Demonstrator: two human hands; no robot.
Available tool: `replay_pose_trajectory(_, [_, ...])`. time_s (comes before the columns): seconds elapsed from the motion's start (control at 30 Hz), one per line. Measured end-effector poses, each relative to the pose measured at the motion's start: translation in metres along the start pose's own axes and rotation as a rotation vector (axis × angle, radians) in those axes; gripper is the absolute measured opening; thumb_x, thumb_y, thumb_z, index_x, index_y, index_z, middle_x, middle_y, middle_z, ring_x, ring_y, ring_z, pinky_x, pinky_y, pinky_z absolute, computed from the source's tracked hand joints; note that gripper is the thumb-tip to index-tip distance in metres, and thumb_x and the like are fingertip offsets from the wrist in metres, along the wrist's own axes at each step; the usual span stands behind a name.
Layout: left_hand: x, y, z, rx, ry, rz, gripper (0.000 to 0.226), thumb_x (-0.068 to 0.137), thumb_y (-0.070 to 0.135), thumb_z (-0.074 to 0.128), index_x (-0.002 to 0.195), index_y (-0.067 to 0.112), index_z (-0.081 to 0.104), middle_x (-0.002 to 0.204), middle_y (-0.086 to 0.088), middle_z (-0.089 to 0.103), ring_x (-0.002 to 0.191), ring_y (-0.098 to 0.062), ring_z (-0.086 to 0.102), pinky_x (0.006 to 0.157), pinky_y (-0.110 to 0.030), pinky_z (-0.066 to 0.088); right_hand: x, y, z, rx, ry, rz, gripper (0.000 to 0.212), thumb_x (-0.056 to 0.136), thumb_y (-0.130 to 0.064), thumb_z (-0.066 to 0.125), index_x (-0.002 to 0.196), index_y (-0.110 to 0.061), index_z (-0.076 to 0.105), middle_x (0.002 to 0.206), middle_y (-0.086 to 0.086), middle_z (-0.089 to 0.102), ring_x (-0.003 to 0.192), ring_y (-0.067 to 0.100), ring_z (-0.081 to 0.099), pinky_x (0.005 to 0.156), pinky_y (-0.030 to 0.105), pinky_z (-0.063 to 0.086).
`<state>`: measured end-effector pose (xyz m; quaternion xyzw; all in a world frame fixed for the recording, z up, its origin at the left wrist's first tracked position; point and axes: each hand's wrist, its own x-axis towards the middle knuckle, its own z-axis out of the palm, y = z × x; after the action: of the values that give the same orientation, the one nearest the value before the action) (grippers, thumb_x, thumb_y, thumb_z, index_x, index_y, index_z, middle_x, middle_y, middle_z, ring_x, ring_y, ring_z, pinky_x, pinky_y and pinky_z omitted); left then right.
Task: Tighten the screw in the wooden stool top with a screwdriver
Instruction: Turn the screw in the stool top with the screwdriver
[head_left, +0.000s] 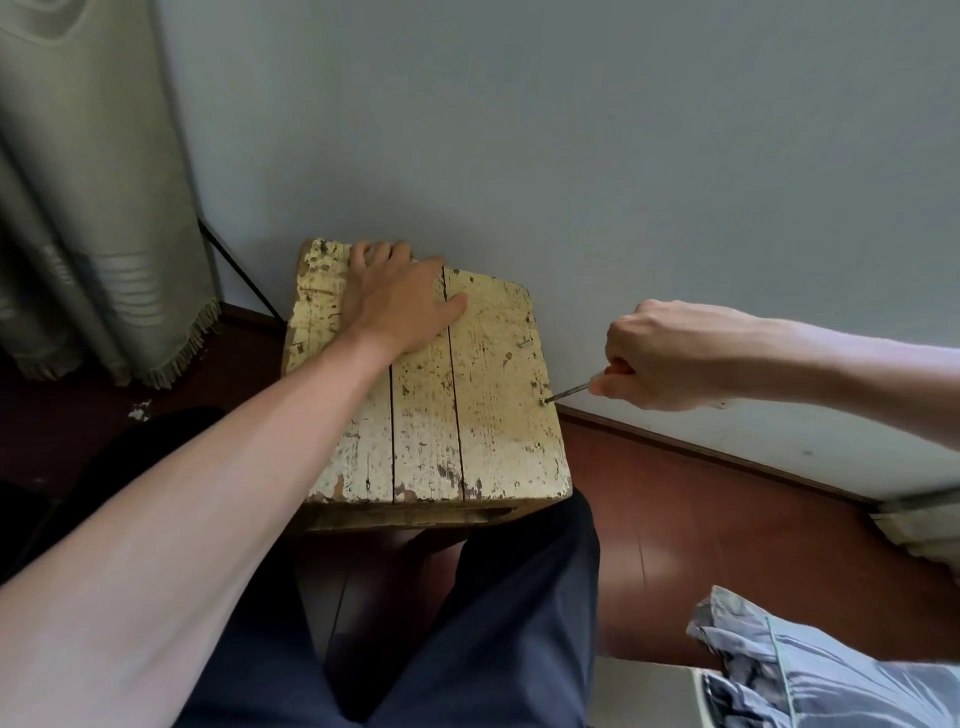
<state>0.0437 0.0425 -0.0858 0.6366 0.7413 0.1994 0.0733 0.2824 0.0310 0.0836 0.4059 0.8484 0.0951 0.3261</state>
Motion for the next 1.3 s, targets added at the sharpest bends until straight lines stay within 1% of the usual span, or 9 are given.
replay_pose_trajectory(0.23, [-0.001,-0.002,0.002,0.022,0.005,0.007,0.065,0.094,0.073,0.037,0.142,0.033,0.055,0.136,-0.009,0.057,0.132,-0.028,0.044,0.115,-0.046,0.021,-0.012,-0.013,-0.005,-0.490,0.083,-0.209,0.039,0.118,-0.045,0.038,0.111,-0.015,0.061,0.091,-0.001,0.064,0.076,0.021,0.064,0.063,0.033,0.039])
replay_pose_trajectory(0.33, [0.000,-0.002,0.003,0.026,0.002,0.012,0.067,0.093,0.074,0.036,0.143,0.033,0.055,0.139,-0.009,0.056,0.134,-0.029,0.044,0.116,-0.047,0.021,-0.014,-0.015,0.006,-0.594,0.146,-0.220,0.035,0.120,-0.029,0.031,0.117,-0.014,0.062,0.098,0.002,0.061,0.077,0.023,0.053,0.067,0.035,0.038])
replay_pose_trajectory(0.53, [0.003,-0.004,0.005,0.028,0.010,0.015,0.067,0.093,0.075,0.036,0.142,0.033,0.055,0.140,-0.010,0.055,0.135,-0.030,0.043,0.117,-0.049,0.020,-0.011,-0.020,0.007,-0.621,0.047,-0.128,0.059,0.116,-0.059,0.015,0.089,-0.017,0.047,0.068,-0.005,0.036,0.056,0.015,0.045,0.057,0.031,0.037])
replay_pose_trajectory(0.67, [0.004,-0.005,0.007,0.024,0.002,0.017,0.067,0.092,0.074,0.036,0.142,0.033,0.055,0.138,-0.010,0.056,0.134,-0.030,0.043,0.117,-0.050,0.020,-0.005,-0.029,0.005,-0.603,0.115,-0.076,0.064,0.114,-0.059,0.014,0.069,-0.018,0.032,0.059,-0.008,0.036,0.045,0.011,0.029,0.046,0.027,0.018])
replay_pose_trajectory(0.9, [0.004,-0.005,0.007,0.015,0.003,0.015,0.066,0.092,0.074,0.038,0.141,0.033,0.055,0.136,-0.010,0.056,0.132,-0.030,0.044,0.116,-0.048,0.020,0.009,-0.025,0.010,-0.199,0.171,0.074,0.064,0.117,-0.050,0.030,0.065,-0.014,0.033,0.062,-0.002,0.040,0.048,0.014,0.033,0.060,0.033,0.042])
replay_pose_trajectory(1.03, [0.002,-0.004,0.005,0.023,0.001,0.021,0.067,0.092,0.074,0.037,0.142,0.033,0.055,0.137,-0.010,0.056,0.132,-0.030,0.045,0.116,-0.049,0.021,-0.002,-0.019,0.009,-0.137,0.086,0.001,0.059,0.108,-0.063,0.052,0.075,-0.015,0.041,0.068,-0.003,0.049,0.052,0.012,0.042,0.048,0.028,0.031])
replay_pose_trajectory(1.13, [0.001,-0.004,0.004,0.030,0.007,0.020,0.067,0.093,0.074,0.037,0.141,0.033,0.055,0.137,-0.011,0.057,0.132,-0.030,0.045,0.116,-0.048,0.022,-0.012,-0.007,0.004,-0.190,0.014,-0.124,0.041,0.105,-0.054,0.064,0.105,-0.013,0.059,0.096,0.002,0.068,0.074,0.022,0.065,0.060,0.032,0.045])
replay_pose_trajectory(1.23, [0.001,-0.004,0.003,0.035,0.005,0.020,0.067,0.093,0.074,0.036,0.141,0.032,0.056,0.136,-0.011,0.057,0.131,-0.030,0.046,0.115,-0.048,0.022,-0.015,0.006,-0.006,-0.403,0.042,-0.349,0.035,0.114,-0.050,0.045,0.121,-0.021,0.064,0.112,-0.005,0.070,0.101,0.022,0.072,0.076,0.033,0.052])
replay_pose_trajectory(1.3, [0.001,-0.004,0.003,0.032,0.007,0.022,0.066,0.093,0.074,0.036,0.141,0.032,0.056,0.136,-0.011,0.057,0.131,-0.030,0.045,0.115,-0.049,0.022,-0.015,0.009,-0.011,-0.526,0.112,-0.454,0.050,0.115,-0.056,0.025,0.123,-0.024,0.062,0.104,-0.005,0.068,0.096,0.021,0.073,0.078,0.035,0.057])
